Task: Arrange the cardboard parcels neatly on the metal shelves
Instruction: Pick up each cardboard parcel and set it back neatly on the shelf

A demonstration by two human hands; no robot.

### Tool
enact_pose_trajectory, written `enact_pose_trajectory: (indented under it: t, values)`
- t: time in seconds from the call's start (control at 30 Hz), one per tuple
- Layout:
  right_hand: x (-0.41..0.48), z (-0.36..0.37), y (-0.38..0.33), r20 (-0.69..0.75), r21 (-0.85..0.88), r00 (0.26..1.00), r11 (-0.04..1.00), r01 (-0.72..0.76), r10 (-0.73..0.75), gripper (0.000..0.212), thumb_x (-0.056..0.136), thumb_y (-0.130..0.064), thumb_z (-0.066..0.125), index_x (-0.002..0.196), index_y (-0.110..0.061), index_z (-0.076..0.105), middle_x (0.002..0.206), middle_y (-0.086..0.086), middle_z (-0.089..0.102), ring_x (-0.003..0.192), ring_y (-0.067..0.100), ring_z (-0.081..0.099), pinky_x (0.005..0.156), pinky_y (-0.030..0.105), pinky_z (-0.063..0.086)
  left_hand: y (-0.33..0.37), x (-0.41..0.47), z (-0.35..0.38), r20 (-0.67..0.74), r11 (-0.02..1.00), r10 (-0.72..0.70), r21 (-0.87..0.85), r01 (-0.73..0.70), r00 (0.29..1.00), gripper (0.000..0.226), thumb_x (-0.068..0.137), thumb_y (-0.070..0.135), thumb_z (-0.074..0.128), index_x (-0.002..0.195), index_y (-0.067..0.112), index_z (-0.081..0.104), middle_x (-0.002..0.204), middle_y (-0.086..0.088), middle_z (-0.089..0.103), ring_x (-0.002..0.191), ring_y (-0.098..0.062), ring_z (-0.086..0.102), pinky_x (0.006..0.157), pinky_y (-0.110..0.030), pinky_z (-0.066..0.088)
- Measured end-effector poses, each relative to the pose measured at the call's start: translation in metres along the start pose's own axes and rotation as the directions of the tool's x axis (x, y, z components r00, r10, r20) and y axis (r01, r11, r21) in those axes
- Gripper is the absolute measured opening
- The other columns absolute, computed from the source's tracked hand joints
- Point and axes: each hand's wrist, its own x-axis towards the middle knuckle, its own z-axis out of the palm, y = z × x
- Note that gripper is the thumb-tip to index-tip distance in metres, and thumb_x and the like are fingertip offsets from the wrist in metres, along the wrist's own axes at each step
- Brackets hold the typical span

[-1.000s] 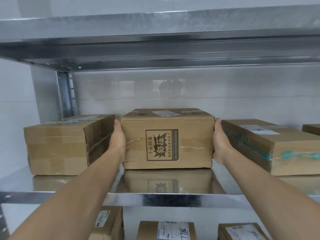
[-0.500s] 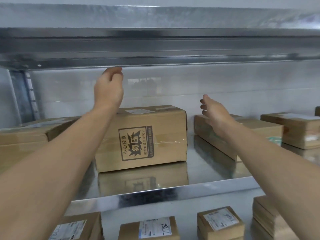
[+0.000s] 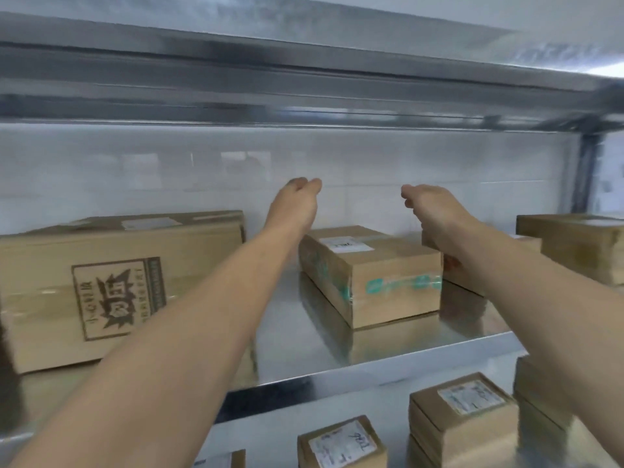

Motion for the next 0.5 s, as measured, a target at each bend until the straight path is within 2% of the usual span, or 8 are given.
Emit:
enact_pose_trajectory:
  t: [0.07, 0.13, 0.2, 0.27, 0.3, 0.37, 0.4, 0.5]
  values:
    - [0.019, -0.020, 0.018, 0.025, 0.004, 0.999, 0.999, -0.036, 0.036, 0.054, 0.107, -0.040, 0.048, 0.150, -0.008, 0.048, 0.156, 0.007, 0.047, 0.142, 0.027, 0.044, 0.114, 0.038, 0.034, -0.016, 0.009, 0.025, -0.049, 0.993, -0.120, 0.001, 0.120, 0.992, 0.055, 0.104, 0.043, 0.044, 0.150, 0.013, 0.045, 0.155, -0.006, 0.045, 0.140, -0.029, 0.043, 0.118, -0.038, 0.033]
    - [0.039, -0.037, 0.038, 0.082, 0.022, 0.991, 0.994, -0.107, 0.105, 0.054, 0.106, -0.043, 0.048, 0.148, -0.009, 0.050, 0.153, 0.007, 0.049, 0.142, 0.028, 0.043, 0.117, 0.039, 0.033, -0.035, 0.017, 0.050, -0.094, 0.972, -0.234, -0.022, 0.233, 0.968, 0.054, 0.106, 0.043, 0.040, 0.150, 0.011, 0.044, 0.155, -0.009, 0.045, 0.140, -0.030, 0.043, 0.112, -0.035, 0.033]
    - [0.053, -0.042, 0.057, 0.159, 0.068, 0.969, 0.977, -0.200, 0.188, 0.047, 0.106, -0.044, 0.049, 0.137, -0.010, 0.058, 0.141, 0.009, 0.054, 0.128, 0.030, 0.050, 0.107, 0.038, 0.036, -0.050, 0.017, 0.062, -0.129, 0.946, -0.323, -0.080, 0.315, 0.937, 0.047, 0.108, 0.042, 0.037, 0.145, 0.014, 0.049, 0.149, -0.006, 0.049, 0.133, -0.027, 0.047, 0.107, -0.033, 0.035]
    - [0.064, -0.042, 0.076, 0.235, 0.108, 0.934, 0.948, -0.301, 0.270, 0.040, 0.105, -0.047, 0.049, 0.118, -0.013, 0.064, 0.126, 0.009, 0.057, 0.100, 0.027, 0.055, 0.095, 0.040, 0.039, -0.066, 0.015, 0.071, -0.162, 0.918, -0.395, -0.108, 0.382, 0.904, 0.028, 0.109, 0.040, 0.037, 0.125, 0.022, 0.052, 0.131, 0.002, 0.051, 0.119, -0.022, 0.050, 0.100, -0.030, 0.037]
    - [0.071, -0.039, 0.085, 0.279, 0.122, 0.910, 0.928, -0.352, 0.308, 0.041, 0.104, -0.049, 0.047, 0.112, -0.013, 0.065, 0.123, 0.009, 0.058, 0.097, 0.027, 0.058, 0.091, 0.040, 0.042, -0.073, 0.011, 0.074, -0.158, 0.900, -0.434, -0.120, 0.419, 0.887, 0.027, 0.108, 0.044, 0.039, 0.117, 0.023, 0.052, 0.130, 0.004, 0.053, 0.118, -0.022, 0.051, 0.104, -0.032, 0.039]
    - [0.080, -0.032, 0.103, 0.379, 0.160, 0.855, 0.886, -0.436, 0.353, 0.052, 0.104, -0.057, 0.040, 0.117, -0.013, 0.063, 0.127, 0.010, 0.064, 0.118, 0.031, 0.063, 0.087, 0.038, 0.047, -0.083, 0.006, 0.079, -0.100, 0.863, -0.501, -0.133, 0.488, 0.860, 0.043, 0.101, 0.058, 0.044, 0.114, 0.022, 0.063, 0.136, -0.004, 0.060, 0.125, -0.028, 0.054, 0.112, -0.044, 0.040]
    - [0.083, -0.028, 0.111, 0.425, 0.182, 0.828, 0.862, -0.473, 0.365, 0.058, 0.104, -0.061, 0.036, 0.122, -0.013, 0.062, 0.133, 0.013, 0.065, 0.130, 0.033, 0.059, 0.088, 0.037, 0.049, -0.085, 0.005, 0.081, -0.067, 0.848, -0.520, -0.152, 0.507, 0.851, 0.046, 0.099, 0.062, 0.045, 0.111, 0.024, 0.068, 0.133, -0.008, 0.065, 0.124, -0.031, 0.058, 0.112, -0.048, 0.042]
    - [0.090, -0.015, 0.129, 0.515, 0.247, 0.765, 0.788, -0.564, 0.387, 0.070, 0.101, -0.068, 0.034, 0.134, -0.012, 0.060, 0.140, 0.016, 0.063, 0.137, 0.035, 0.052, 0.104, 0.041, 0.050, -0.089, 0.007, 0.085, 0.002, 0.809, -0.556, -0.230, 0.541, 0.831, 0.046, 0.099, 0.061, 0.047, 0.097, 0.023, 0.074, 0.113, -0.010, 0.074, 0.110, -0.030, 0.067, 0.108, -0.045, 0.048]
